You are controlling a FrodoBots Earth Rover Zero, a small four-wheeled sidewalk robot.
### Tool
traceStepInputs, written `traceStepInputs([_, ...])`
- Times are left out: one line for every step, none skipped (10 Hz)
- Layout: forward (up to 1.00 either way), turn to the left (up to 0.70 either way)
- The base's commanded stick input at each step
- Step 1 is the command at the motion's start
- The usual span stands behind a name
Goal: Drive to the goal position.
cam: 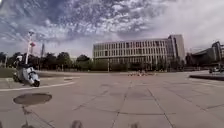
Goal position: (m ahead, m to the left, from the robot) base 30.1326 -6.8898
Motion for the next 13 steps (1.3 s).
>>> traceStepInputs([0.7, 0.0])
traceStepInputs([0.7, 0.0])
traceStepInputs([0.7, 0.0])
traceStepInputs([0.7, 0.0])
traceStepInputs([0.7, 0.0])
traceStepInputs([0.7, 0.0])
traceStepInputs([0.7, 0.0])
traceStepInputs([0.7, 0.0])
traceStepInputs([0.7, 0.0])
traceStepInputs([0.7, 0.0])
traceStepInputs([0.7, 0.0])
traceStepInputs([0.7, 0.0])
traceStepInputs([0.7, 0.0])
